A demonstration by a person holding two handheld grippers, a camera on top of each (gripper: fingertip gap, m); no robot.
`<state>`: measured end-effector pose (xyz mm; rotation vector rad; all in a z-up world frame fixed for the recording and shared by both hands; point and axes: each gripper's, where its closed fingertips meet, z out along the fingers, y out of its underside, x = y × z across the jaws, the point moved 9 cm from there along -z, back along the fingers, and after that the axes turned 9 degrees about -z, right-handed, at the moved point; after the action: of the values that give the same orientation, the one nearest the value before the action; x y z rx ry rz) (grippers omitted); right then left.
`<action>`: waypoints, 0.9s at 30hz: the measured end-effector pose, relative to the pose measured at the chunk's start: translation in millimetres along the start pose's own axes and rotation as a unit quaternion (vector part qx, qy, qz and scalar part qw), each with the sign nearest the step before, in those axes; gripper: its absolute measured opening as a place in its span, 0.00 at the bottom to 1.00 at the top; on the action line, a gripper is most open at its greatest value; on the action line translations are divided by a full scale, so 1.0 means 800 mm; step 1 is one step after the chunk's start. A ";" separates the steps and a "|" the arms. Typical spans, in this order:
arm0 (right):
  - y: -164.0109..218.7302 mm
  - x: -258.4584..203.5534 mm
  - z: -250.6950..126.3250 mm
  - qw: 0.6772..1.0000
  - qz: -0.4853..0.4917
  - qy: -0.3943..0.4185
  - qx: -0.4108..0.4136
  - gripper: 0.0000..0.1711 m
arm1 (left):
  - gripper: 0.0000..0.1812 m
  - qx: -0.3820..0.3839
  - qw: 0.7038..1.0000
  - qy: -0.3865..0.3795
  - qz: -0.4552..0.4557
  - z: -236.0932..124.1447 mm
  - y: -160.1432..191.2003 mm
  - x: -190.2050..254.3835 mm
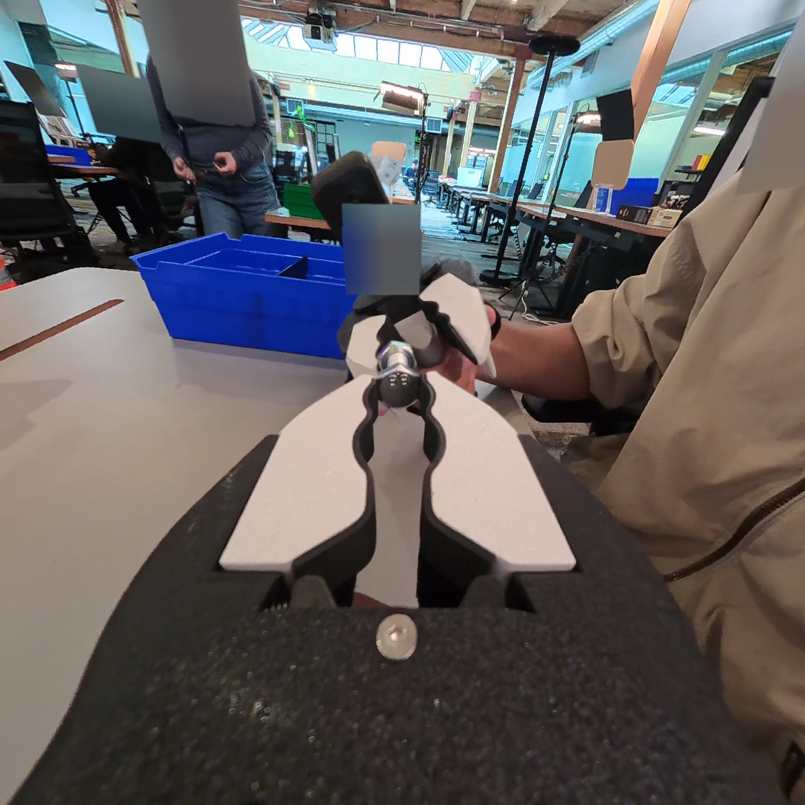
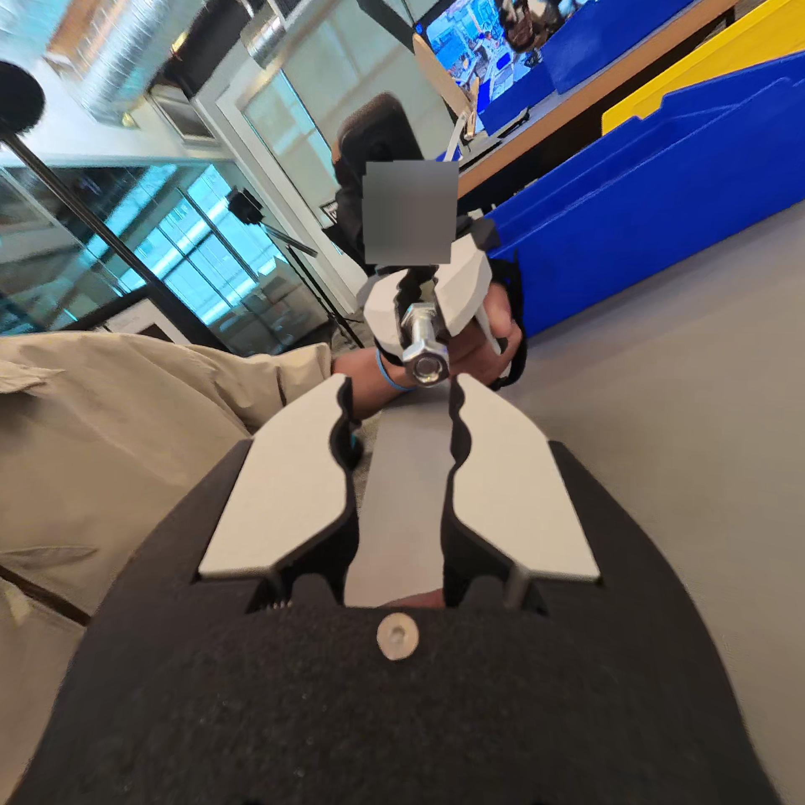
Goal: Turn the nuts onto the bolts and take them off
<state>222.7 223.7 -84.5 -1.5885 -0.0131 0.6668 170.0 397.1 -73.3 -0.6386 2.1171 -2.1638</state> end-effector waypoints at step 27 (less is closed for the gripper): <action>-0.027 -0.015 -0.002 0.973 -0.205 0.080 -0.066 0.37 | 0.10 0.035 0.997 0.048 -0.050 -0.001 -0.003 0.000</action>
<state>221.3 220.9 -59.6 -1.6956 -0.2644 0.2178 170.3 398.1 -71.2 -0.6627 2.0872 -2.3550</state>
